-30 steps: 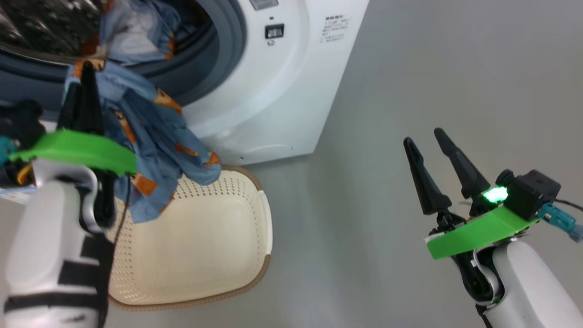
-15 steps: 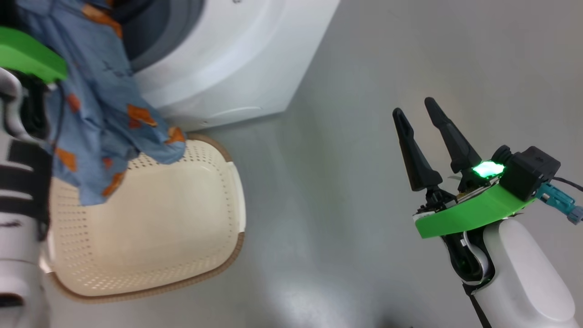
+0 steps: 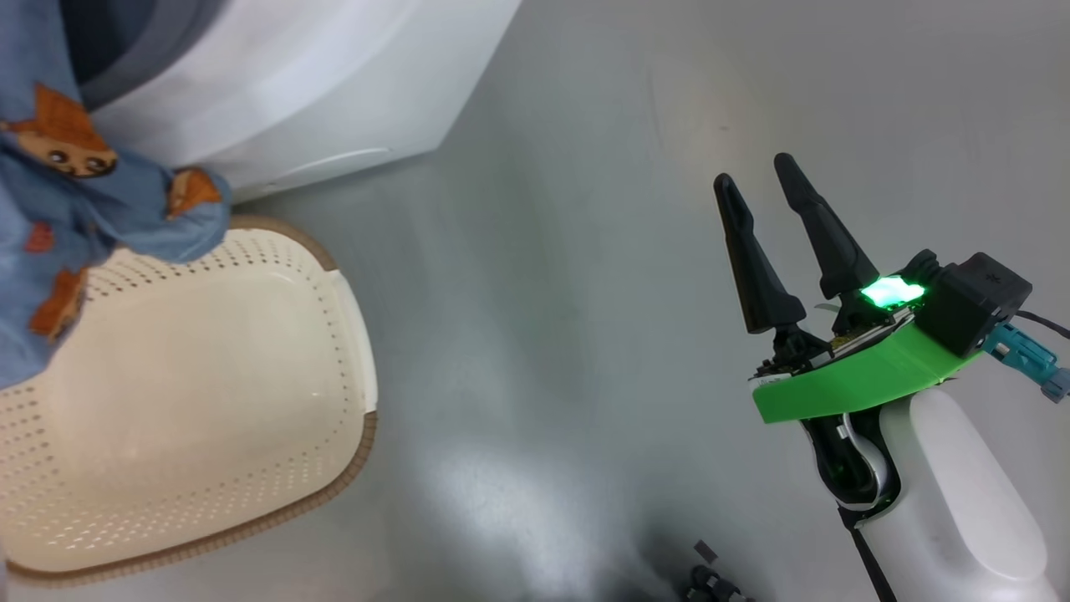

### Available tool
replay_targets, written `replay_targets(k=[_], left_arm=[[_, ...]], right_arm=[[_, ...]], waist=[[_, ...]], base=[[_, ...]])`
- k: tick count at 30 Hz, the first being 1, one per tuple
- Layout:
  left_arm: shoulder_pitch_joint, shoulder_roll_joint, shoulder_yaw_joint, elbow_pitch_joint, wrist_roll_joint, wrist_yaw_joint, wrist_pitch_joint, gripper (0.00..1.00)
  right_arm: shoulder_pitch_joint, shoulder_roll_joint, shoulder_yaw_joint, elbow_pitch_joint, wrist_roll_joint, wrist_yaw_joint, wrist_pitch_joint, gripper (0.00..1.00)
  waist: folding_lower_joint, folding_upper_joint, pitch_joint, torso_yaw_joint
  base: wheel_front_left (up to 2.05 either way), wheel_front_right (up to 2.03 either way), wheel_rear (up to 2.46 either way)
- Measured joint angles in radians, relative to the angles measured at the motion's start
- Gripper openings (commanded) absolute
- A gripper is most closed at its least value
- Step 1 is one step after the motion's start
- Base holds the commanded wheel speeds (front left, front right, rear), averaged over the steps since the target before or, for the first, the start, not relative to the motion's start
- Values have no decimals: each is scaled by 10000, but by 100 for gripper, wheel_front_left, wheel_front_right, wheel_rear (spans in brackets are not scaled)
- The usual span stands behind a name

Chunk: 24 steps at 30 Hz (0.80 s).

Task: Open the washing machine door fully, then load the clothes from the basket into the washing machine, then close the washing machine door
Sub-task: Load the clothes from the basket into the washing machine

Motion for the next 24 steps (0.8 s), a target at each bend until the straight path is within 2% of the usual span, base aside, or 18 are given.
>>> replay_targets(k=[1, 2, 10, 24], left_arm=[[4, -27, 29, 88, 63, 2, 0, 45], [7, -46, 44, 249, 104, 2, 0, 100], [153, -368, 213, 957, 157, -23, -2, 100], [1244, -759, 255, 573, 347, -272, -2, 100]], right_arm=[[0, 10, 0, 6, -31, 0, 0, 100], [0, 25, 4, 15, -48, 0, 0, 100], [-68, 96, 35, 73, -174, 0, 0, 100], [-168, 15, -8, 102, -176, 0, 0, 100]], waist=[[0, 0, 55, -40], [0, 0, 97, -70], [1, 0, 123, 77], [0, 0, -344, 730]], base=[[0, 0, 0], [0, 0, 0], [0, 0, 0], [0, 0, 0]])
